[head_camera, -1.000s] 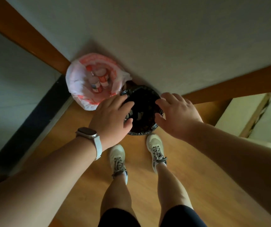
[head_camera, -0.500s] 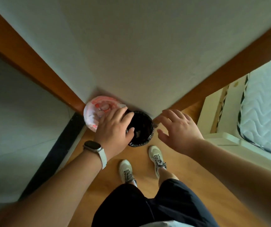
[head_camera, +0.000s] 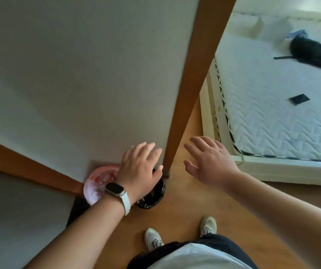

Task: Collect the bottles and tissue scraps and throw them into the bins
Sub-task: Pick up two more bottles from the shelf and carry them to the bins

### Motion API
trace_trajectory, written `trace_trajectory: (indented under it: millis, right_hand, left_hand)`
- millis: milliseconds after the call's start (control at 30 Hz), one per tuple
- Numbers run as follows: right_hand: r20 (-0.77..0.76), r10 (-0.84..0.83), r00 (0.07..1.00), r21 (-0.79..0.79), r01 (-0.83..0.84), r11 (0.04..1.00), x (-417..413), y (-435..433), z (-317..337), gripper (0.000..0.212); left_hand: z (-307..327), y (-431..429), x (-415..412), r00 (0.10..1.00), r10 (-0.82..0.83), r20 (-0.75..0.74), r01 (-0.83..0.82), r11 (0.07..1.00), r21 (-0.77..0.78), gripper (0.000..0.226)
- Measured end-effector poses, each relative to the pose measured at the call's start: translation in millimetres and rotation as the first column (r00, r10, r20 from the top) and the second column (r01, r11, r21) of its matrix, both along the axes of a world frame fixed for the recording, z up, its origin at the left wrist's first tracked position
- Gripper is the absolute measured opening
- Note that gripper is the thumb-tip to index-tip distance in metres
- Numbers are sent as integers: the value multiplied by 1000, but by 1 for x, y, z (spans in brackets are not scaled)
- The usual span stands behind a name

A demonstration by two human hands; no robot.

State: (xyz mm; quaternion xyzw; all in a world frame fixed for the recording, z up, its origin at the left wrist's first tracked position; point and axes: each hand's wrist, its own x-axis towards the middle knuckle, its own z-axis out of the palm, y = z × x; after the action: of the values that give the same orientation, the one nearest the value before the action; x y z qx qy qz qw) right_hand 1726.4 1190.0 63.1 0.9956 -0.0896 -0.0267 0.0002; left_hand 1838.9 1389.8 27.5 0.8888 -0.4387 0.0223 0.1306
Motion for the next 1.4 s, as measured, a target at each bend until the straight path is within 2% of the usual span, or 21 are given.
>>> trace_trajectory:
  millis: [167, 433, 767, 1100, 1400]
  right_hand:
    - [91, -86, 992, -29, 89, 996, -30, -39, 33, 48]
    - [145, -225, 964, 15, 225, 974, -109, -125, 76, 51]
    - [351, -397, 848, 11, 420, 907, -246, -243, 95, 47]
    - [394, -610, 687, 38, 651, 758, -387, -329, 99, 49]
    - [447, -735, 510, 47, 807, 588, -449, -382, 95, 46]
  left_hand:
    - [31, -50, -14, 991, -105, 85, 107, 994, -17, 47]
    - [85, -161, -66, 949, -263, 176, 272, 962, -33, 48]
    - [114, -319, -180, 863, -442, 245, 478, 871, -112, 45]
    - [130, -454, -287, 688, -657, 308, 704, 708, -61, 47]
    - [139, -555, -337, 550, -777, 307, 824, 565, -47, 49]
